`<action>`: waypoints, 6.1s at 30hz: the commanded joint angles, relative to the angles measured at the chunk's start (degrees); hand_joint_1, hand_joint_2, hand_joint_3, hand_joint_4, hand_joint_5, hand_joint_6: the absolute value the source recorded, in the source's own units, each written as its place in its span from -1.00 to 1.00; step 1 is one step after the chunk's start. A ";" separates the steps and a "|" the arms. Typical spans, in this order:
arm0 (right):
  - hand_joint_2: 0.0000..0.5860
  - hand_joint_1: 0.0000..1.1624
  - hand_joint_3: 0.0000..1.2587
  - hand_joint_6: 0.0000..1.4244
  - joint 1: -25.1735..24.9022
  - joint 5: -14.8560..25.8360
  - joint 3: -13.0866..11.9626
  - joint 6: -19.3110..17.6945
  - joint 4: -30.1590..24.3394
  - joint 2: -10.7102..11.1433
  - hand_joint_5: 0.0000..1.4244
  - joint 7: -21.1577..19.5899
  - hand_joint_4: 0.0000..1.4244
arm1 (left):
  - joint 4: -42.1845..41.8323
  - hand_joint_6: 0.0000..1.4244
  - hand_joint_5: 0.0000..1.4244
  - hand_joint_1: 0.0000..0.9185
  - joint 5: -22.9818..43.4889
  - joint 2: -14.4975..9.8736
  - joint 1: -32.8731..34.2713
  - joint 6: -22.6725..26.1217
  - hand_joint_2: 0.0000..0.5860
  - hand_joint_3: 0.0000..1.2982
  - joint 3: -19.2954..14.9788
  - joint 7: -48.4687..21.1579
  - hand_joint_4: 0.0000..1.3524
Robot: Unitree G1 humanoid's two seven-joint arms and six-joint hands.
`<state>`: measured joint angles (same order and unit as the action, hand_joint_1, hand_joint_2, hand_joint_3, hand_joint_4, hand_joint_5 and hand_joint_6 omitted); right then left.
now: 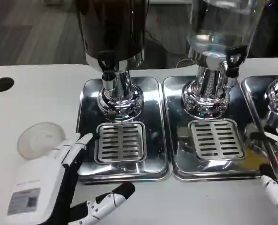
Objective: Grasp the cup under the faucet to collect the drink, then remove the cup.
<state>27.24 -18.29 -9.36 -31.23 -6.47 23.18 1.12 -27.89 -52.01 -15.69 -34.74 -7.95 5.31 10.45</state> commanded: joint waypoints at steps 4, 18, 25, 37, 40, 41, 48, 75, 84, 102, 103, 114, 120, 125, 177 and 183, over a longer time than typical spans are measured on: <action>0.66 -0.08 -0.63 -0.99 0.28 0.74 -0.39 -0.49 -1.28 0.22 -0.90 0.65 -0.88 | -1.58 -0.58 -0.75 -0.99 0.15 -0.25 -0.92 -0.22 -0.70 -0.68 -0.27 -0.03 -0.81; 0.66 -0.08 -0.63 -0.97 1.04 1.04 -0.66 -1.14 -1.34 0.16 -0.90 0.64 -0.88 | -1.90 -0.58 -0.75 -0.99 -0.21 -0.01 -1.64 -0.41 -0.70 -0.68 0.07 0.49 -0.81; 0.66 -0.08 -0.63 -0.97 1.36 0.97 -0.62 -1.36 -1.41 -0.12 -0.90 0.60 -0.88 | -1.94 -0.58 -0.75 -0.99 -0.19 -0.02 -1.83 -0.54 -0.70 -0.68 0.02 0.69 -0.81; 0.66 -0.08 -0.63 -0.97 1.46 1.08 -0.56 -1.53 -1.59 -0.22 -0.88 0.66 -0.88 | -2.87 -0.58 -0.75 -0.99 -0.18 -0.17 -2.47 -0.56 -0.70 -0.68 -0.56 0.70 -0.81; 0.66 -0.08 -0.62 -0.96 1.50 1.09 -0.57 -1.57 -1.62 -0.20 -0.88 0.69 -0.88 | -3.00 -0.58 -0.75 -0.98 -0.16 -0.15 -2.56 -0.59 -0.71 -0.68 -0.62 0.72 -0.81; 0.66 -0.08 -0.62 -0.96 1.51 1.10 -0.57 -1.57 -1.63 -0.20 -0.88 0.70 -0.88 | -3.02 -0.58 -0.75 -0.97 -0.16 -0.14 -2.58 -0.60 -0.71 -0.68 -0.63 0.73 -0.81; 0.66 -0.08 -0.62 -0.96 1.74 1.29 -0.61 -1.69 -1.67 -0.25 -0.88 0.69 -0.88 | -3.27 -0.58 -0.75 -0.96 0.00 -0.12 -2.45 -0.49 -0.71 -0.68 -0.78 0.46 -0.81; 0.66 -0.08 -0.62 -0.96 6.29 4.65 -1.38 -7.45 0.79 -0.76 -0.88 0.87 -0.87 | -8.21 -0.27 -0.57 -0.82 2.66 -6.23 13.25 18.56 -0.79 -0.71 -16.48 -21.38 -0.77; 0.67 -0.08 -0.60 -0.96 7.95 6.40 -1.62 -10.66 1.59 -0.52 -0.87 1.83 -0.85 | -3.25 -0.25 -0.57 -0.78 -3.81 -9.05 20.84 25.32 -0.86 -0.79 -13.26 -27.55 -0.84; 0.76 -0.11 -0.58 -0.94 10.87 10.02 -4.02 -15.64 3.86 0.19 -0.85 4.42 -0.83 | 11.16 -0.15 -0.51 -0.60 -9.05 -10.09 29.79 31.38 -0.83 -0.81 -0.28 -30.76 -0.84; 0.76 -0.11 -0.58 -0.94 10.82 10.16 -4.02 -15.73 4.03 0.14 -0.85 4.52 -0.83 | 11.43 -0.13 -0.50 -0.56 -9.33 -10.23 30.08 31.50 -0.82 -0.82 0.20 -30.73 -0.84; 0.86 -0.15 -0.55 -0.92 9.71 11.49 -3.71 -16.52 5.81 -0.05 -0.83 5.35 -0.82 | 13.95 0.02 -0.36 -0.27 -10.97 -11.37 32.55 33.28 -0.77 -0.80 3.09 -31.45 -0.80; 0.80 -0.19 -0.55 -0.91 9.12 12.20 -3.63 -16.96 6.12 -0.17 -0.83 5.83 -0.82 | 15.86 0.14 -0.17 -0.21 -11.28 -11.10 34.11 33.95 -0.75 -0.52 4.54 -31.49 -0.55; 0.79 -0.19 -0.55 -0.91 8.74 11.83 -3.59 -16.79 6.34 -0.41 -0.83 6.00 -0.82 | 16.32 0.23 -0.02 -0.23 -10.72 -10.79 34.13 33.48 -0.73 -0.37 4.80 -29.84 -0.38; 0.67 -0.17 -0.57 -0.91 10.24 14.06 -3.41 -19.52 8.46 0.23 -0.85 7.68 -0.82 | 14.29 0.50 0.22 -0.28 -8.60 -5.22 39.85 31.04 -0.68 -0.27 7.15 -21.81 -0.18; 0.67 -0.16 -0.57 -0.91 10.36 15.44 -4.36 -20.50 9.94 0.57 -0.85 8.59 -0.82 | 17.36 0.50 0.22 -0.29 -9.05 -3.49 42.68 31.48 -0.67 -0.28 9.79 -20.95 -0.18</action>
<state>37.33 -4.24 -12.90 -50.40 2.69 23.21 9.11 -11.56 -59.57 -20.06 5.58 23.39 14.06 -12.45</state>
